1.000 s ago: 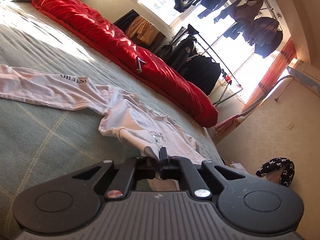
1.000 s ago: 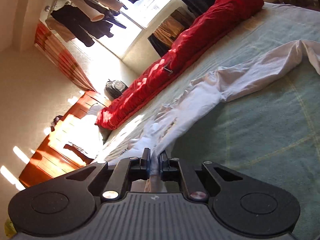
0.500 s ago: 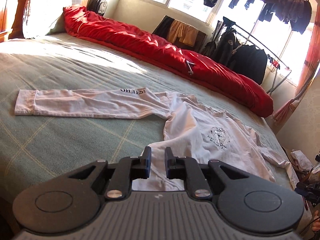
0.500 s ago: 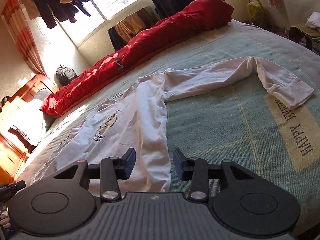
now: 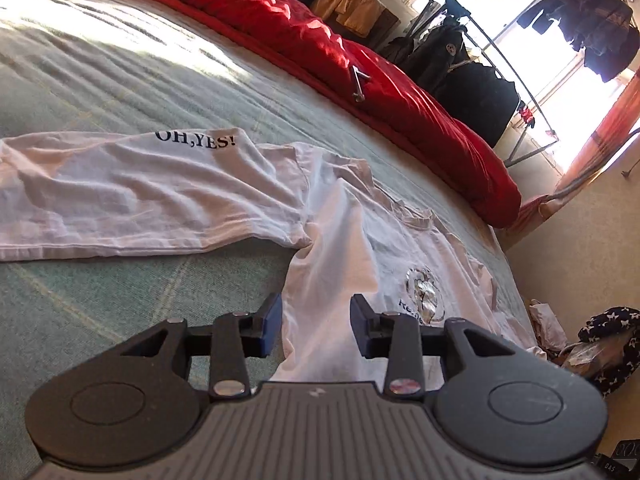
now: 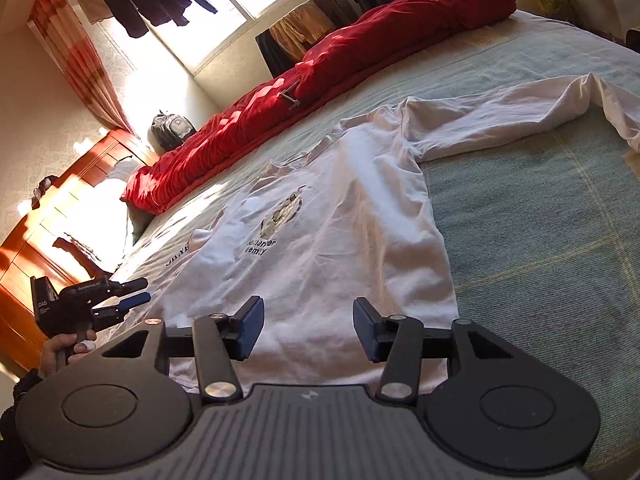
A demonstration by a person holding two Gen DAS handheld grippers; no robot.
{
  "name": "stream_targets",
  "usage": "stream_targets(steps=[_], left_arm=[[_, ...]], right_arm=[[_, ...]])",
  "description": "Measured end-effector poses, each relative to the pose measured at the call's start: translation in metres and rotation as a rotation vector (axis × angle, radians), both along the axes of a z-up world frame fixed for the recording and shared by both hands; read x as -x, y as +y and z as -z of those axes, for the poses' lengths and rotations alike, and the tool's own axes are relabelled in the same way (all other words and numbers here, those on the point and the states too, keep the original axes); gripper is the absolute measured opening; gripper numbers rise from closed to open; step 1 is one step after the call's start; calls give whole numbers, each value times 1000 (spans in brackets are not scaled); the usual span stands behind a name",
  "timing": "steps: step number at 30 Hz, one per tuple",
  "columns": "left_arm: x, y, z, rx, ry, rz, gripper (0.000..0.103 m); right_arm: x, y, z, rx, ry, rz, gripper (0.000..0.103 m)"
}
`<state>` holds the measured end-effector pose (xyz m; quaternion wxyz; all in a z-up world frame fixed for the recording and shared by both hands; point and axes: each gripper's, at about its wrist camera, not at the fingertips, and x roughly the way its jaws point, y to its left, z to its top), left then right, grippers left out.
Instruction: Fold clothes
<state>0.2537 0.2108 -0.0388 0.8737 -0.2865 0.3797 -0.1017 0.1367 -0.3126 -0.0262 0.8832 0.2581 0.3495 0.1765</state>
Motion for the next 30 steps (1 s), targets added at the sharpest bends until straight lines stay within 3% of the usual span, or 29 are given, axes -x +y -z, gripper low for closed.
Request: stream_targets(steps=[3, 6, 8, 9, 10, 13, 18, 23, 30], left_arm=[[-38, -5, 25, -24, 70, 23, 37], [-62, -11, 40, 0, 82, 67, 42], [-68, -14, 43, 15, 66, 95, 38], [-70, -17, 44, 8, 66, 104, 24], [-71, -21, 43, -13, 72, 113, 3], [-67, -23, 32, -124, 31, 71, 3], [-60, 0, 18, -177, -15, -38, 8], [-41, -7, 6, -262, -10, 14, 9], [29, -32, -27, -349, -101, 126, 33]], right_arm=[[-1, -4, 2, 4, 11, 23, 60], [-5, -8, 5, 5, 26, 48, 60], [-9, -9, 9, 3, 39, 62, 60], [-12, -9, 11, 3, 45, 64, 60], [-14, -8, 13, 2, 51, 66, 60], [-21, -5, 18, -7, 65, 64, 61], [-26, 0, 21, -5, 73, 53, 61], [-23, 7, 13, 29, 60, 28, 65], [-14, 24, 2, 90, 25, -45, 69]])
